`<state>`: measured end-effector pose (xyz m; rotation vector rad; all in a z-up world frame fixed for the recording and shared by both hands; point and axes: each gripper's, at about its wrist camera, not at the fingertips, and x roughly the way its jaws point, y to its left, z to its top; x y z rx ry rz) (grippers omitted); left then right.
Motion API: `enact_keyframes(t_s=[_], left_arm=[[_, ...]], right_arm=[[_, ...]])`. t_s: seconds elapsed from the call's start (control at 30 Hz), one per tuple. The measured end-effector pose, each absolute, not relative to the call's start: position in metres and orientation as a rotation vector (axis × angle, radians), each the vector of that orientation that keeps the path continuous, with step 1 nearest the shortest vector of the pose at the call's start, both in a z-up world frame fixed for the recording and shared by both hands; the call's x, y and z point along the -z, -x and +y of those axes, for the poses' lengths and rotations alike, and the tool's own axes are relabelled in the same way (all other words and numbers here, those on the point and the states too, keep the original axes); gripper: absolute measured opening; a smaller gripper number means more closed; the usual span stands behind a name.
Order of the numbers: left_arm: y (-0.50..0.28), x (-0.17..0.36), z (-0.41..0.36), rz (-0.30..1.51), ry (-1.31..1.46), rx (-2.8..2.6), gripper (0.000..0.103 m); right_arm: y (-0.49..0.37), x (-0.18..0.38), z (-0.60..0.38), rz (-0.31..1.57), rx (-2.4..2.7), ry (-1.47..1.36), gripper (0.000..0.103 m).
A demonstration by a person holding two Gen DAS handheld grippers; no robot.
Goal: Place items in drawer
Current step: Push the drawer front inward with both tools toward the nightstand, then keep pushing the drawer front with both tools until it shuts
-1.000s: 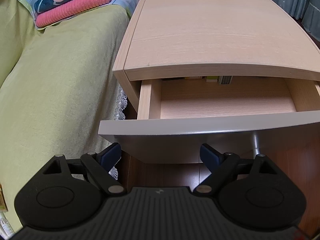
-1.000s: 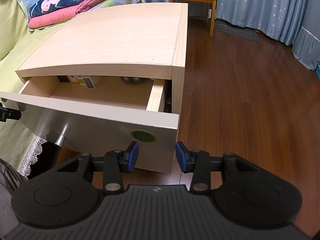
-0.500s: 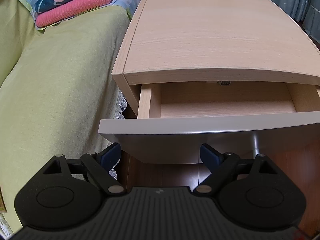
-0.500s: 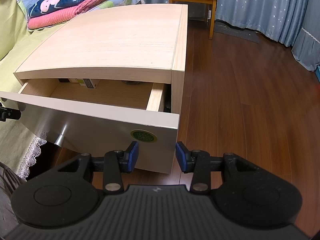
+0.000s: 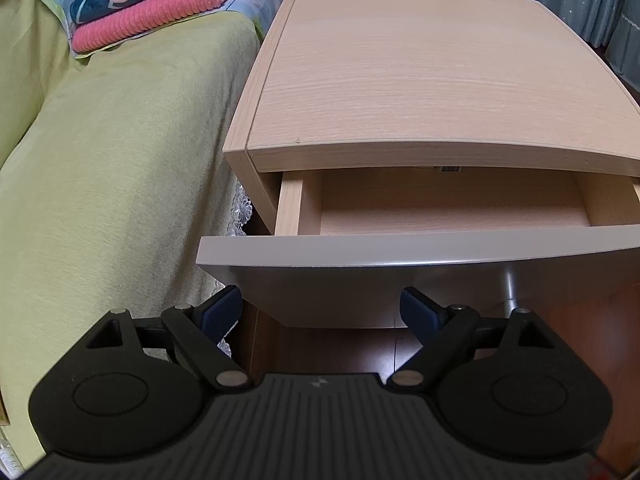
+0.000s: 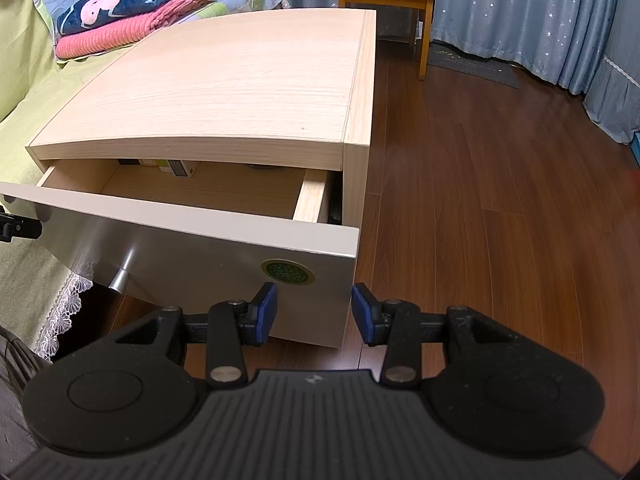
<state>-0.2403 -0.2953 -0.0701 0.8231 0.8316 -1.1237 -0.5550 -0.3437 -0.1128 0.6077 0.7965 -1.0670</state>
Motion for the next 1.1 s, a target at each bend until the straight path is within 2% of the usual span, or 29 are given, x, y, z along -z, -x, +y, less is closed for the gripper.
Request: enact_keyframes(t_s=[0.67,0.8,1.1], left_arm=[[0.245,0.065,-0.282,0.876,-0.785,1.124,0.088],[0.255,0.064,-0.278,0.911,-0.770,1.149,0.089],[0.285,0.078,-0.290,0.928,-0.803,1.190,0.088]], right_arm=[[0.553,0.105,-0.332,0.741,1.084,-0.675,0.040],[0.535,0.107,-0.321,0.742,1.028,-0.705,0.043],[0.494,0.118,-0.329,0.694,0.960,-0.765,0.043]])
